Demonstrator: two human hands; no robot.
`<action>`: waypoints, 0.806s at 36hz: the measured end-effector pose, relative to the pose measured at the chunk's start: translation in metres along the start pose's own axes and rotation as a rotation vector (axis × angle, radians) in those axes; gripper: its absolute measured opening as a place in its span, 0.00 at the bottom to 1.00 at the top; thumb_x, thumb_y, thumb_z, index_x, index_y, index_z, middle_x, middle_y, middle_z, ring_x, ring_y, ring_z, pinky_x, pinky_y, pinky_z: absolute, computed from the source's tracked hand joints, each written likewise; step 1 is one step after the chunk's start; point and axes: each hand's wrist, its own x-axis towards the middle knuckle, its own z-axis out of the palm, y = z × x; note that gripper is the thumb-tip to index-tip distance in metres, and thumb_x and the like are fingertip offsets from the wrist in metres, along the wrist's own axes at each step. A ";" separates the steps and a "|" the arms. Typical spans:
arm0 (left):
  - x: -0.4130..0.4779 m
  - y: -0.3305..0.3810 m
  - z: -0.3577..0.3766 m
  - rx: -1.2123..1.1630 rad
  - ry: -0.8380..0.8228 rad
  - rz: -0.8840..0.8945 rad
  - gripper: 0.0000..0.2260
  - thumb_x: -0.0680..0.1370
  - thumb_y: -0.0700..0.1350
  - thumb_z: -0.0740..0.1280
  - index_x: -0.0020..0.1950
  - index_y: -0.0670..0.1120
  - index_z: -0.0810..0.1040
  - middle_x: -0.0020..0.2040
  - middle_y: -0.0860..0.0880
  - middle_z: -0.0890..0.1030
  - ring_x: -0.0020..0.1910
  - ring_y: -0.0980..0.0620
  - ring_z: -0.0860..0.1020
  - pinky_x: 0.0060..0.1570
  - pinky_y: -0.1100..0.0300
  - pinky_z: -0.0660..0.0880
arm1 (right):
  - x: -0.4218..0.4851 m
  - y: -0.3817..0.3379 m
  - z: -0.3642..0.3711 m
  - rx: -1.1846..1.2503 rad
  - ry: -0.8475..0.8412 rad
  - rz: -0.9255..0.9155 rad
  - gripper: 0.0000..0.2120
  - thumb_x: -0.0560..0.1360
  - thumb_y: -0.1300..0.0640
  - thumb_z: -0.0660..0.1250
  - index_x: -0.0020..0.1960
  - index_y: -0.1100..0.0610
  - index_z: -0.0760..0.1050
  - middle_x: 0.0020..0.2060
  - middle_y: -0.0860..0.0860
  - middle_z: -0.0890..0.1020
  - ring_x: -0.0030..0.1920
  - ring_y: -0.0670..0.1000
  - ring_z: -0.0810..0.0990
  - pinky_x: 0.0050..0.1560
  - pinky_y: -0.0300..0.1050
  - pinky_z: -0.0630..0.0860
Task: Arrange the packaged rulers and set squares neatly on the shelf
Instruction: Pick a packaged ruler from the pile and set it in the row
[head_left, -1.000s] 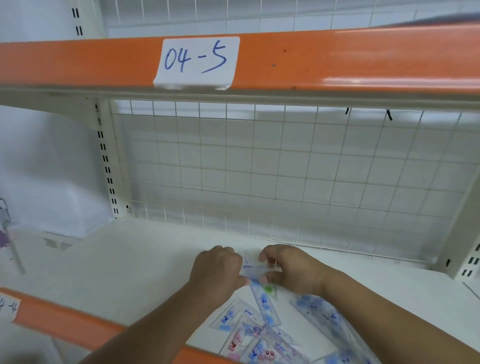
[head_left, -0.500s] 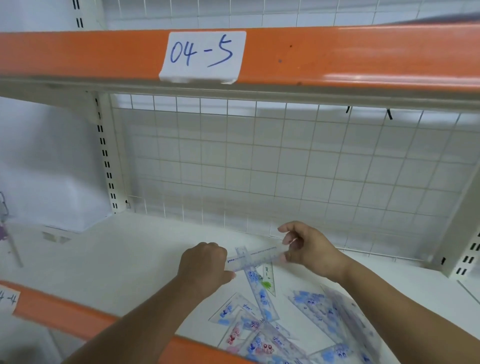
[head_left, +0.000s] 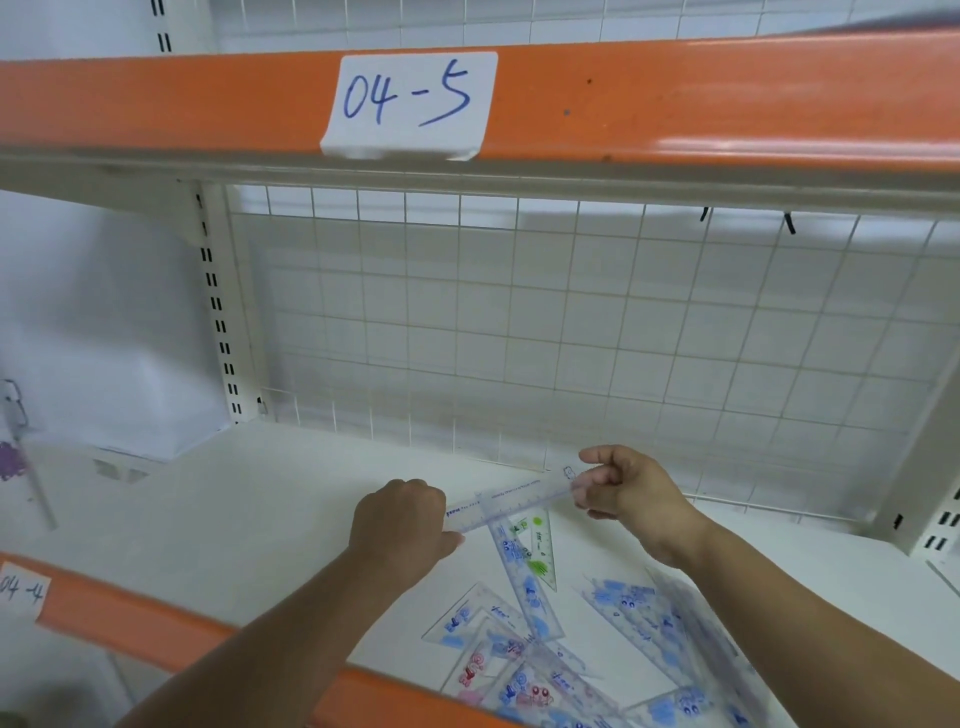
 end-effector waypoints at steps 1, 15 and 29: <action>0.000 0.001 0.000 -0.008 -0.005 0.001 0.20 0.77 0.61 0.63 0.59 0.48 0.78 0.53 0.50 0.79 0.53 0.51 0.77 0.43 0.60 0.70 | 0.000 0.000 0.002 0.072 -0.011 0.017 0.20 0.71 0.74 0.68 0.59 0.60 0.72 0.39 0.53 0.82 0.37 0.48 0.81 0.41 0.41 0.77; -0.003 0.034 -0.007 -0.332 -0.097 0.037 0.19 0.75 0.61 0.66 0.54 0.46 0.80 0.50 0.50 0.80 0.48 0.50 0.79 0.42 0.60 0.70 | -0.015 0.001 0.043 0.144 -0.324 0.027 0.16 0.73 0.75 0.65 0.55 0.59 0.77 0.45 0.57 0.83 0.44 0.49 0.83 0.44 0.38 0.79; -0.010 0.025 -0.012 -0.407 -0.128 -0.007 0.35 0.71 0.63 0.70 0.73 0.50 0.66 0.64 0.51 0.76 0.61 0.52 0.75 0.57 0.58 0.73 | -0.008 0.004 0.033 -0.590 -0.246 -0.107 0.05 0.71 0.59 0.74 0.42 0.55 0.77 0.41 0.48 0.79 0.41 0.45 0.77 0.52 0.42 0.79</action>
